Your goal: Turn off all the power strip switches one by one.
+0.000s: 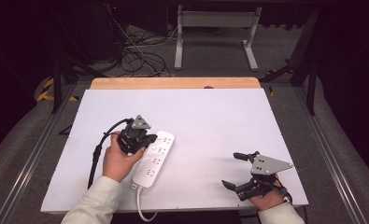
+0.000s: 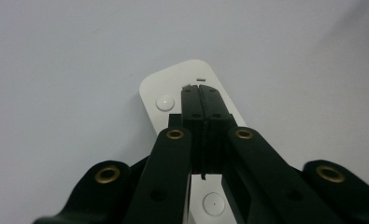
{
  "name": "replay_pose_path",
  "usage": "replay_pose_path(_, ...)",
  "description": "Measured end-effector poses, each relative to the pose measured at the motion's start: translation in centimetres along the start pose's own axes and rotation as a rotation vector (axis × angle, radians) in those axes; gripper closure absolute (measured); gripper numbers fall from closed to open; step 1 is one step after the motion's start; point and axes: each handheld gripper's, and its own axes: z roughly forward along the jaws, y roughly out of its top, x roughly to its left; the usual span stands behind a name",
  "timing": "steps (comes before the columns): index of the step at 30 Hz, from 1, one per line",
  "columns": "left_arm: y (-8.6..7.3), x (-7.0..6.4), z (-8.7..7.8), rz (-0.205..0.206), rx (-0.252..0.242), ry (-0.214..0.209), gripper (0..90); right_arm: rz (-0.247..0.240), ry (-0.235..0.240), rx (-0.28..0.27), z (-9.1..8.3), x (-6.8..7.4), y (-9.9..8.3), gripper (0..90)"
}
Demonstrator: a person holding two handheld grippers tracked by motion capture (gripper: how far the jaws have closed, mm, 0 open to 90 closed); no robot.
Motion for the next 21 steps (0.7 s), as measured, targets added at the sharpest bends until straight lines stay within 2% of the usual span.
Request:
replay_pose_path(3, 0.2, 0.1, 0.1, 0.007, 0.009, -0.005, 90.0, -0.001, -0.001, -0.001, 0.0, 0.0, 0.0, 3.6)
replay_pose_path(7, 1.0, 0.4, 0.2, -0.003, -0.012, -0.019, 90.0, 0.000, 0.001, 0.001, 0.0, 0.0, 0.0, 3.6)
replay_pose_path(10, 1.6, 0.5, 1.2, -0.005, -0.008, -0.021, 90.0, 0.001, 0.001, -0.001, 0.0, 0.0, 0.0, 3.6)
replay_pose_path(13, 1.8, 0.7, 2.5, -0.007, 0.016, -0.012, 90.0, 0.002, 0.002, 0.000, 0.0, 0.0, 0.0, 3.6)
replay_pose_path(21, 1.4, 1.7, 4.2, -0.035, 0.039, 0.001, 90.0, 0.004, 0.005, -0.003, -0.1, -0.1, 0.0, 3.6)
